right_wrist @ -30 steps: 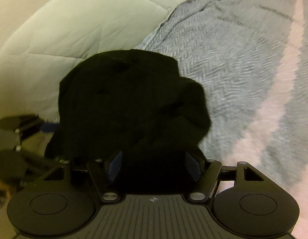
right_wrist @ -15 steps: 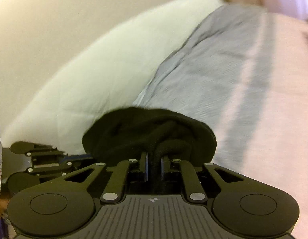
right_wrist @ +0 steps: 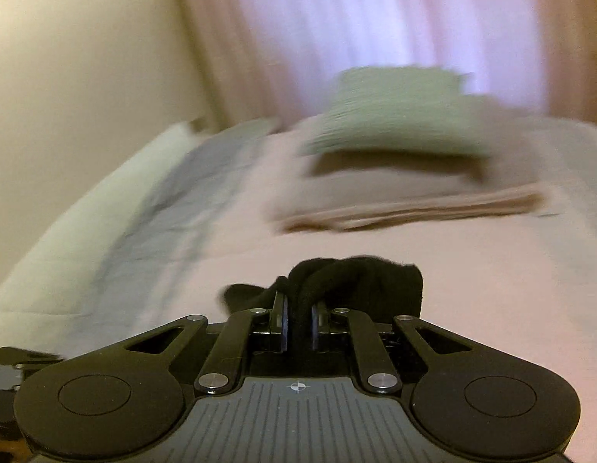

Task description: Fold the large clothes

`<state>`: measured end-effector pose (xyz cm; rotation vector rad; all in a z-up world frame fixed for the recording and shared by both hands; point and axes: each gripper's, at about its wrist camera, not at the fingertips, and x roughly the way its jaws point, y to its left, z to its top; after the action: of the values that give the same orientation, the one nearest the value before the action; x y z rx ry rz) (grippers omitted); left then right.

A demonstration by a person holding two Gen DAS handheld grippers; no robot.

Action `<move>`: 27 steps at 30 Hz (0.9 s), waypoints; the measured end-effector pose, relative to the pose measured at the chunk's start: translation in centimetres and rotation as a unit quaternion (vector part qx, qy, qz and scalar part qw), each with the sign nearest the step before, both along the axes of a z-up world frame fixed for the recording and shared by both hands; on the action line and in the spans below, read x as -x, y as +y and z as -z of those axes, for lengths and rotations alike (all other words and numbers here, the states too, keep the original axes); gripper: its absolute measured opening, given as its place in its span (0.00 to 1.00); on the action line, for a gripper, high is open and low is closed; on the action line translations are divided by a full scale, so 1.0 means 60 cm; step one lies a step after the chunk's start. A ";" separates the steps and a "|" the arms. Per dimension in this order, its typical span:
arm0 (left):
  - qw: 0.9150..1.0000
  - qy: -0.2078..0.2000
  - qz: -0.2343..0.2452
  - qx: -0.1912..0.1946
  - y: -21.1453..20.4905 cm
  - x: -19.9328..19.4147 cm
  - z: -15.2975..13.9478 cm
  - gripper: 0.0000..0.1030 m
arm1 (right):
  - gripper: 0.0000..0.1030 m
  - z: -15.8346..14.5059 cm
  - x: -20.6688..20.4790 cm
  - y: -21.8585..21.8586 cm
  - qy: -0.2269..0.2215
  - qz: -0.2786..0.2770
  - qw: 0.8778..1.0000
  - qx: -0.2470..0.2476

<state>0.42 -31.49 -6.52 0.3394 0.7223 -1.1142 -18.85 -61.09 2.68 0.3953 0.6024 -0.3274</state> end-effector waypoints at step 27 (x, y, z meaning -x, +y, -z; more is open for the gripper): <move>0.987 0.039 0.048 -0.148 -0.291 -0.044 0.313 0.57 | 0.57 0.328 0.040 -0.247 0.214 -0.038 0.976 0.002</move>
<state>3.07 -48.97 -25.32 0.5889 0.9527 -1.1164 -21.24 -75.93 -17.00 0.2966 1.0366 -0.3425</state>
